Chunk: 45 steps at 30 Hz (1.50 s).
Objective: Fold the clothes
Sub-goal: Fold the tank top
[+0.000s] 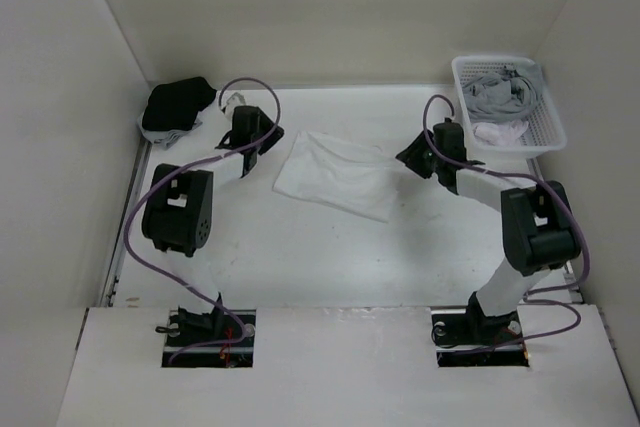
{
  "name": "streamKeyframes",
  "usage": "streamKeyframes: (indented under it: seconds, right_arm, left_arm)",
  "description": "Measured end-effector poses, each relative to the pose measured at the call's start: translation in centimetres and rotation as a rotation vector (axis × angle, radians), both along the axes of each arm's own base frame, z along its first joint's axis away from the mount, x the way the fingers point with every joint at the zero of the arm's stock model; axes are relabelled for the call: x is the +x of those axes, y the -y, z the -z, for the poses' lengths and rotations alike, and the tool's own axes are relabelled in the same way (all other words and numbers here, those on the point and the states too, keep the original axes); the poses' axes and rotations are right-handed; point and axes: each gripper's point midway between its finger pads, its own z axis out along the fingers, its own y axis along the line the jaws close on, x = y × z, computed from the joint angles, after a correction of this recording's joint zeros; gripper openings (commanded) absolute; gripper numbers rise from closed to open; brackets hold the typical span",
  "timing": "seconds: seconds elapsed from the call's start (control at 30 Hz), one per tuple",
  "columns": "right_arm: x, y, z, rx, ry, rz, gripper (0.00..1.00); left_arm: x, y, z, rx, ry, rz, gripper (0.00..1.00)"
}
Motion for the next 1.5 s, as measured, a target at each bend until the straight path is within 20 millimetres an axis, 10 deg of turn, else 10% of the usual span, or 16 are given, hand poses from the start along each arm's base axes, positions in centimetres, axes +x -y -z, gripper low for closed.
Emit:
streamKeyframes:
  seconds: [0.1, 0.23, 0.43, 0.63, 0.87, 1.03, 1.5]
  right_arm:
    - [-2.0, 0.2, -0.4, -0.02, 0.026, 0.012, 0.44]
    - [-6.9, -0.7, -2.4, -0.041, 0.109, -0.013, 0.06]
    - [-12.5, -2.6, -2.6, -0.025, 0.175, -0.088, 0.11]
    - [-16.2, -3.0, 0.0, -0.008, 0.131, -0.112, 0.32]
    - [-17.5, -3.1, 2.5, 0.0, 0.057, -0.082, 0.41]
    - [-18.2, -4.1, 5.3, -0.023, -0.029, -0.096, 0.43]
    - [-16.1, -5.1, 5.4, 0.045, 0.0, -0.012, 0.35]
  left_arm:
    - [-4.5, -1.3, 1.8, 0.014, -0.042, -0.022, 0.3]
    - [-11.4, -2.1, 3.6, 0.03, -0.078, -0.015, 0.25]
    - [-16.3, -2.7, 7.2, 0.031, -0.155, 0.007, 0.32]
    - [-15.2, -2.1, 7.2, -0.025, -0.115, 0.031, 0.35]
    - [-13.9, -1.1, 7.6, -0.059, -0.106, 0.043, 0.13]
    - [-13.6, -1.0, 7.8, -0.062, -0.111, 0.033, 0.06]
    - [-13.6, -1.0, 7.8, -0.07, -0.113, 0.022, 0.06]
